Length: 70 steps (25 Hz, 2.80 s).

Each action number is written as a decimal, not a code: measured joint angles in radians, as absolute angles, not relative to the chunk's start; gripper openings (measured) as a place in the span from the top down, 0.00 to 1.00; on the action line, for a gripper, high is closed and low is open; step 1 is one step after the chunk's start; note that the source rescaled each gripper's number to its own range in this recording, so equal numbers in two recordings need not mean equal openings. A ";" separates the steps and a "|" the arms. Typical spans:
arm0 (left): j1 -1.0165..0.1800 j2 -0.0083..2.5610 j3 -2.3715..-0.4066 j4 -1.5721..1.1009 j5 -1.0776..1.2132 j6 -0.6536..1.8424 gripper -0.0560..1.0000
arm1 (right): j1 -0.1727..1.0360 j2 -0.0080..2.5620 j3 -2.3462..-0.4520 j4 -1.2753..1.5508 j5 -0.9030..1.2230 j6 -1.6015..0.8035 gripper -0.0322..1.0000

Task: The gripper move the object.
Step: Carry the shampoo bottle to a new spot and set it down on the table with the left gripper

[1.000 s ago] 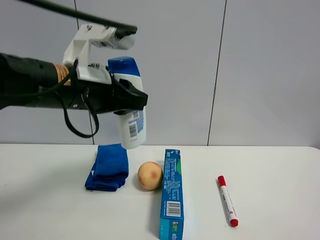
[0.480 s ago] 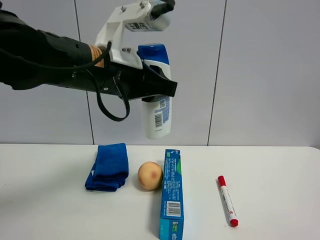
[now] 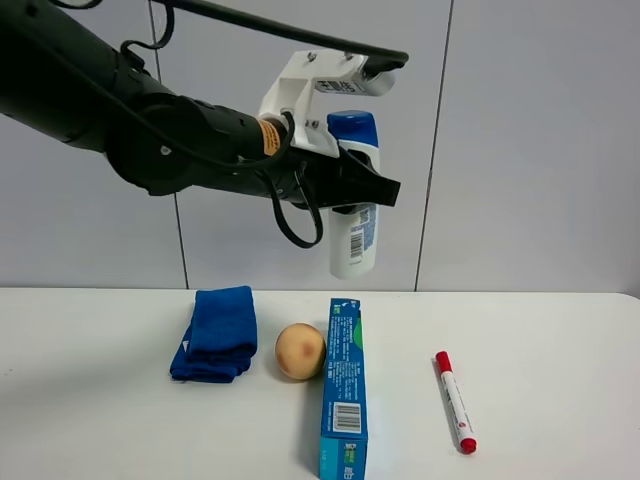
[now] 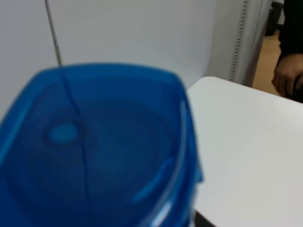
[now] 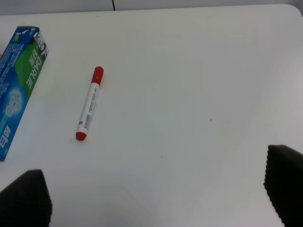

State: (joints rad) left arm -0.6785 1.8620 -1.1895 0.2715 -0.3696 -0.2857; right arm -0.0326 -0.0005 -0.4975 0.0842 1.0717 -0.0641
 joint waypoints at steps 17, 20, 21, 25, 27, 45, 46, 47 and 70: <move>-0.678 2.106 -1.392 0.311 -0.408 -0.381 0.94 | -0.033 0.000 -0.498 0.084 1.072 -0.064 0.00; -0.678 2.148 -1.450 0.310 -0.409 -0.382 0.94 | -0.033 0.000 -0.498 0.084 1.072 -0.064 0.00; -0.678 2.161 -1.469 0.310 -0.409 -0.382 0.94 | -0.033 0.000 -0.498 0.084 1.072 -0.064 0.00; -0.678 2.206 -1.539 0.306 -0.421 -0.384 0.94 | -0.033 0.000 -0.498 0.084 1.072 -0.064 0.00; -0.676 2.227 -1.566 0.305 -0.425 -0.386 0.94 | -0.033 0.000 -0.498 0.084 1.072 -0.064 0.00; -0.654 2.355 -1.603 0.303 -0.523 -0.400 0.94 | -0.033 0.000 -0.498 0.084 1.072 -0.064 0.00; -0.654 2.358 -1.603 0.300 -0.543 -0.401 0.94 | -0.033 0.000 -0.498 0.084 1.072 -0.064 0.00; -0.654 2.361 -1.603 0.294 -0.571 -0.401 0.94 | -0.033 0.000 -0.498 0.084 1.072 -0.064 0.00; -0.636 2.420 -1.606 0.378 -0.613 -0.404 0.94 | -0.033 0.000 -0.498 0.084 1.072 -0.064 0.00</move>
